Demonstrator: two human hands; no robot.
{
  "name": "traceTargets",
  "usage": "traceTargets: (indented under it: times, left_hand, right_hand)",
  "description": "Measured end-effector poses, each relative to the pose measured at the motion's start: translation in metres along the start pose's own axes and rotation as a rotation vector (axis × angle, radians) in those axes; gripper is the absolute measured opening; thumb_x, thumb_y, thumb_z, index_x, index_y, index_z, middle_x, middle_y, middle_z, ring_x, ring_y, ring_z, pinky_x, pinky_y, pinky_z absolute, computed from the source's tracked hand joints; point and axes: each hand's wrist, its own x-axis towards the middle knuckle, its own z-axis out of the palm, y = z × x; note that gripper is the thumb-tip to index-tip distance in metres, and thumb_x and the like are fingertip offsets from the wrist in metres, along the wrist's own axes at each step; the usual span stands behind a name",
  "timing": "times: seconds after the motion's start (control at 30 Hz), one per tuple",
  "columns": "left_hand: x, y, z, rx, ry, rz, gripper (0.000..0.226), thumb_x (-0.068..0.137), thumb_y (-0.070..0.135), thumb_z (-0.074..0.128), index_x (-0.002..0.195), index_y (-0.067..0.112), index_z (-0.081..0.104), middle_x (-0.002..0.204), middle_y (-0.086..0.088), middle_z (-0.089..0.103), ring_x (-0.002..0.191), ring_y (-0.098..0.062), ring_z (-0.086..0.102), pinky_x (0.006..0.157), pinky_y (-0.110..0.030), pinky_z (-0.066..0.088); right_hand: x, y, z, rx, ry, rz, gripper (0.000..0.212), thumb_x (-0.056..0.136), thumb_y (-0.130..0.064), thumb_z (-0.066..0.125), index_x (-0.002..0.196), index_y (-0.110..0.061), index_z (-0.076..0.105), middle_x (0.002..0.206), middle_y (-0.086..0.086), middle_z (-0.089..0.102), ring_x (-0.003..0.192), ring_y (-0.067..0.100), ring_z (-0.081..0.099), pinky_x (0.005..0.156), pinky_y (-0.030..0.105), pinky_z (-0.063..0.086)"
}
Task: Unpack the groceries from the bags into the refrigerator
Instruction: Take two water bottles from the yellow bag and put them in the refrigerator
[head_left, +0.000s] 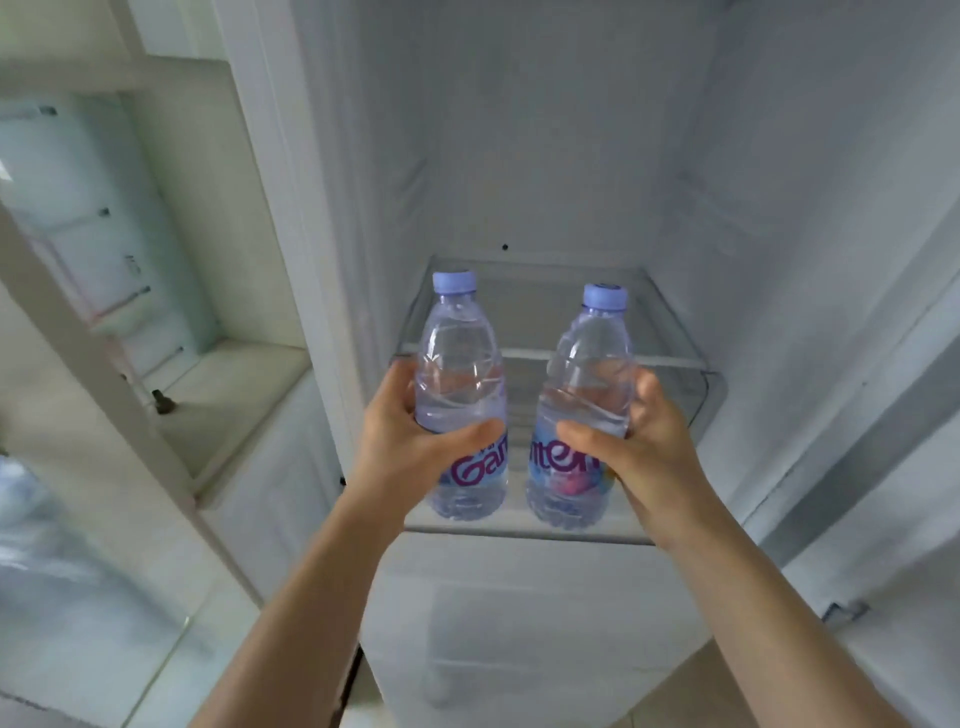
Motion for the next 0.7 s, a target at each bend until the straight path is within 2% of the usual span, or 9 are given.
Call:
traceTargets:
  times: [0.1,0.23,0.33,0.4,0.5,0.57,0.63,0.7]
  left_hand:
    - [0.042,0.012,0.002,0.009,-0.044,0.063,0.056,0.056,0.006,0.091,0.099,0.019,0.058,0.088,0.006,0.074,0.08,-0.011,0.072,0.065,-0.024,0.056]
    - [0.09,0.024,0.008,0.005,-0.091,0.117,0.049,0.061,0.004,0.087,0.101,0.014,0.059,0.086,0.008,0.072,0.074,0.0,0.069,0.061,-0.016,0.053]
    - [0.12,0.023,0.014,-0.031,-0.085,0.126,0.053,0.06,0.0,0.087,0.1,0.02,0.059,0.089,0.011,0.069,0.074,0.004,0.067,0.065,-0.015,0.054]
    - [0.137,0.019,0.017,-0.057,-0.083,0.12,0.056,0.06,0.0,0.087,0.103,0.023,0.059,0.093,0.013,0.069,0.076,0.006,0.066,0.067,-0.013,0.054]
    - [0.159,0.01,0.022,-0.067,-0.071,0.125,0.06,0.06,0.001,0.088,0.11,0.021,0.062,0.099,0.009,0.071,0.085,-0.002,0.069,0.074,-0.02,0.057]
    - [0.173,0.005,0.025,-0.063,-0.052,0.126,0.056,0.06,-0.002,0.087,0.107,0.02,0.065,0.097,0.007,0.072,0.086,-0.009,0.07,0.076,-0.027,0.057]
    - [0.185,0.001,0.027,-0.053,-0.038,0.13,0.055,0.06,-0.002,0.087,0.104,0.022,0.066,0.096,0.009,0.073,0.085,-0.008,0.07,0.076,-0.028,0.057]
    - [0.194,-0.004,0.03,-0.061,-0.03,0.13,0.058,0.06,-0.001,0.087,0.107,0.025,0.065,0.098,0.01,0.072,0.088,-0.007,0.07,0.077,-0.027,0.056]
  right_hand:
    - [0.033,-0.009,0.006,-0.023,0.083,-0.064,0.074,0.043,-0.031,0.086,0.111,-0.022,0.057,0.104,0.0,0.073,0.097,0.02,0.07,0.083,0.044,0.056]
    - [0.067,-0.023,0.013,-0.018,0.111,-0.143,0.074,0.047,-0.029,0.086,0.112,-0.01,0.056,0.101,0.005,0.073,0.095,0.025,0.071,0.08,0.044,0.056]
    - [0.092,-0.032,0.015,-0.02,0.146,-0.183,0.063,0.047,-0.027,0.086,0.102,-0.018,0.057,0.096,0.001,0.073,0.092,0.022,0.071,0.074,0.036,0.056]
    - [0.107,-0.034,0.013,-0.028,0.149,-0.199,0.06,0.049,-0.023,0.088,0.1,-0.022,0.056,0.097,0.001,0.072,0.092,0.023,0.071,0.076,0.037,0.057]
    - [0.128,-0.032,0.009,-0.059,0.169,-0.197,0.065,0.052,-0.014,0.092,0.103,-0.025,0.054,0.098,-0.001,0.071,0.093,0.022,0.07,0.08,0.042,0.057]
    - [0.142,-0.029,0.006,-0.082,0.17,-0.21,0.069,0.049,-0.015,0.093,0.104,-0.027,0.054,0.099,-0.002,0.072,0.092,0.02,0.071,0.077,0.037,0.057]
    - [0.155,-0.026,0.002,-0.09,0.157,-0.21,0.071,0.046,-0.021,0.09,0.107,-0.027,0.054,0.101,-0.001,0.071,0.093,0.02,0.071,0.075,0.033,0.057]
    - [0.167,-0.024,-0.002,-0.081,0.142,-0.193,0.073,0.05,-0.015,0.088,0.113,-0.021,0.052,0.104,0.001,0.071,0.093,0.02,0.071,0.075,0.034,0.057]
